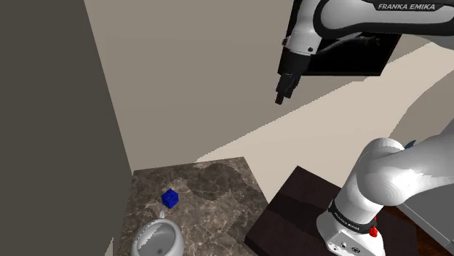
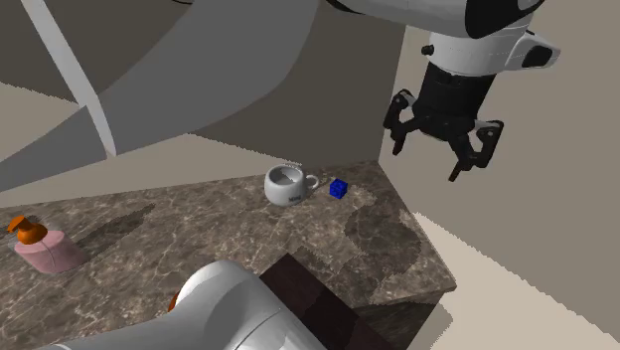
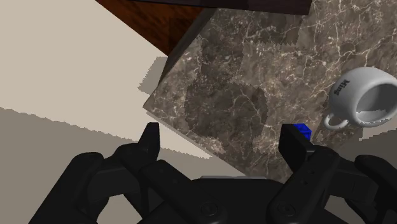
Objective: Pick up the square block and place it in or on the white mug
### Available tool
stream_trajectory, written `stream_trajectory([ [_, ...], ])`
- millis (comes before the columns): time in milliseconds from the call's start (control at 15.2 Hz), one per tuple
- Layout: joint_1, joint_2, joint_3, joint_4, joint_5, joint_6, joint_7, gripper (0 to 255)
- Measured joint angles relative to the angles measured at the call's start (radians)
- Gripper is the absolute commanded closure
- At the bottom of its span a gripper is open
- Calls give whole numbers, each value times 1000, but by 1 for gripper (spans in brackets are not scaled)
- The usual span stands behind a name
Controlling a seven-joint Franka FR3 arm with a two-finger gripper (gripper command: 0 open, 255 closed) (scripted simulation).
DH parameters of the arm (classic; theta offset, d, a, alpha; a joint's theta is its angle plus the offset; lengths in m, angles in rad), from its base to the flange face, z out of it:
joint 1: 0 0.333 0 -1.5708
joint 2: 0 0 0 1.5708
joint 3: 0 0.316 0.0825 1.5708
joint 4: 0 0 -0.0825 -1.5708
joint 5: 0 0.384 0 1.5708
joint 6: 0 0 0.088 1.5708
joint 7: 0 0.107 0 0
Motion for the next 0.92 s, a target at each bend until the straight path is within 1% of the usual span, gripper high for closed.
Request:
stream_trajectory([
  [132,3,3,8,-9,4,11,9,0],
  [264,11,25,31,-32,17,54,35,0],
  [660,41,145,114,-88,57,227,126,0],
  [924,58,258,169,-86,74,336,190,0],
])
